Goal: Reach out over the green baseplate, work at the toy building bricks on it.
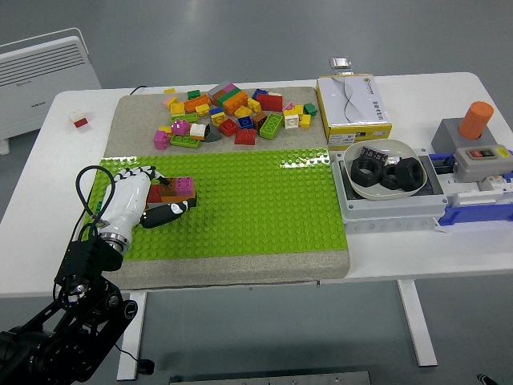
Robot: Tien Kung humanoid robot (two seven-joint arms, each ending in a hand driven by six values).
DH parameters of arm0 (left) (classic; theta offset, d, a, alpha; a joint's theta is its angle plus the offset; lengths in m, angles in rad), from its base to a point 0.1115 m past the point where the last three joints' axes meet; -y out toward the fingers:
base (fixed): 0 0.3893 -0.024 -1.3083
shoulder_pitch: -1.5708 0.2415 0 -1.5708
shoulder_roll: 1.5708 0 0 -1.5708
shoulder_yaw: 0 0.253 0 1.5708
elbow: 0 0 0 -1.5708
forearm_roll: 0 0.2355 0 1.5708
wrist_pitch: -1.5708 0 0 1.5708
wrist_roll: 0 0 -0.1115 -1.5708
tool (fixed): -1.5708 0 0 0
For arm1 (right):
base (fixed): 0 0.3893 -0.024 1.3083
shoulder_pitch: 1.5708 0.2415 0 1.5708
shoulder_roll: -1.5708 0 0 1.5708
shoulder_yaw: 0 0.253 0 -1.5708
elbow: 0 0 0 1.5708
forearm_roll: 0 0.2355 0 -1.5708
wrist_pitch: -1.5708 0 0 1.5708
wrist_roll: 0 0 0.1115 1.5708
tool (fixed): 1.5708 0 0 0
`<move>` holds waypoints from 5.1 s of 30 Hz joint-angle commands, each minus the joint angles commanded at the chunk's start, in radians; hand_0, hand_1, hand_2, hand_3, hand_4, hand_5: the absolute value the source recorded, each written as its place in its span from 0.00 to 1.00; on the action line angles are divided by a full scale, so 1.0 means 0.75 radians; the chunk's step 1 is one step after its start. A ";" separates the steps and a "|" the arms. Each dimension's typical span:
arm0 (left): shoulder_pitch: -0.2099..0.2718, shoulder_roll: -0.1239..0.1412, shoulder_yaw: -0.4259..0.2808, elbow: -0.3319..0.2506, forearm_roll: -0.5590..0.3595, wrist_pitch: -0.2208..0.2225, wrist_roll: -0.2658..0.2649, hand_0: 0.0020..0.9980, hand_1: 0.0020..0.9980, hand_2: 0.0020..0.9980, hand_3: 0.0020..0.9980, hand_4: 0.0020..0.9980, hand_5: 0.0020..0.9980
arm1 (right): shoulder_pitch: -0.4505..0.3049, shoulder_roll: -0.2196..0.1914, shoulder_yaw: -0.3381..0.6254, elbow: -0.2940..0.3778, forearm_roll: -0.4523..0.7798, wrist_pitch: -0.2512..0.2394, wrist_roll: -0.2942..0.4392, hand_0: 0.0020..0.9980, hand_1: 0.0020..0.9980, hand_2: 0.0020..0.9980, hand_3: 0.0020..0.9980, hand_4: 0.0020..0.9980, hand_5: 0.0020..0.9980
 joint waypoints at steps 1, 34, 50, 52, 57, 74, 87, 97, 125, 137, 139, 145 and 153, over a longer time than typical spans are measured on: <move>0.000 -0.001 0.001 0.003 0.000 -0.001 0.000 1.00 0.95 0.90 0.63 1.00 0.75 | 0.000 0.000 0.000 0.000 0.000 0.000 0.000 0.67 0.64 0.71 0.71 0.70 0.99; 0.138 0.009 -0.003 -0.274 -0.001 0.165 -0.028 0.94 0.87 0.84 0.65 0.90 0.47 | -0.011 0.001 0.000 -0.019 0.000 0.004 0.022 0.67 0.64 0.71 0.70 0.69 0.98; 0.194 0.022 -0.004 -0.257 -0.055 0.078 -0.132 0.86 0.78 0.74 0.67 0.84 0.38 | 0.008 0.002 0.000 -0.043 0.000 0.003 0.048 0.67 0.64 0.70 0.70 0.69 0.97; 0.193 0.023 -0.001 -0.256 -0.049 0.057 -0.122 0.86 0.78 0.74 0.67 0.84 0.38 | 0.009 0.002 0.000 -0.042 0.000 0.002 0.049 0.67 0.64 0.70 0.70 0.69 0.97; 0.191 0.028 0.007 -0.253 -0.042 0.044 -0.109 0.87 0.79 0.75 0.66 0.84 0.37 | 0.013 0.003 0.000 -0.040 0.000 0.001 0.049 0.67 0.64 0.70 0.70 0.69 0.97; 0.194 0.028 0.041 -0.239 -0.040 0.039 -0.100 0.88 0.80 0.76 0.67 0.83 0.36 | 0.010 0.002 0.000 -0.043 0.000 0.001 0.052 0.67 0.64 0.70 0.70 0.69 0.97; 0.203 0.031 0.069 -0.233 -0.038 0.042 -0.103 0.88 0.81 0.76 0.68 0.83 0.36 | -0.007 0.007 0.000 -0.046 0.000 -0.003 0.056 0.68 0.64 0.70 0.70 0.69 0.97; 0.196 0.025 0.067 -0.233 -0.033 0.038 -0.103 0.88 0.81 0.76 0.68 0.83 0.36 | -0.010 0.006 0.000 -0.040 0.000 -0.003 0.054 0.68 0.64 0.70 0.70 0.69 0.97; 0.170 0.107 -0.321 -0.286 0.000 -0.186 -0.209 0.94 0.88 0.83 0.67 0.78 0.19 | 0.000 0.021 0.000 -0.025 0.000 -0.003 0.053 0.68 0.64 0.70 0.70 0.70 0.97; 0.136 0.160 -0.364 -0.209 0.000 -0.410 -0.090 0.97 0.91 0.89 0.61 0.56 0.05 | 0.010 0.014 0.000 -0.015 0.000 -0.001 0.049 0.67 0.64 0.70 0.70 0.70 0.97; 0.130 0.157 -0.363 -0.203 0.000 -0.428 -0.078 0.97 0.91 0.89 0.61 0.56 0.05 | 0.011 0.013 0.000 -0.014 0.000 0.000 0.049 0.67 0.64 0.70 0.70 0.70 0.97; 0.107 0.157 -0.348 -0.164 0.000 -0.435 -0.076 0.97 0.92 0.90 0.61 0.52 0.03 | 0.013 0.012 0.000 -0.013 0.000 0.000 0.049 0.67 0.64 0.70 0.70 0.70 0.97; 0.082 0.170 -0.323 -0.128 0.000 -0.452 -0.075 0.98 0.92 0.90 0.63 0.48 0.00 | 0.014 0.010 0.000 -0.013 0.000 0.000 0.049 0.67 0.64 0.70 0.70 0.70 0.97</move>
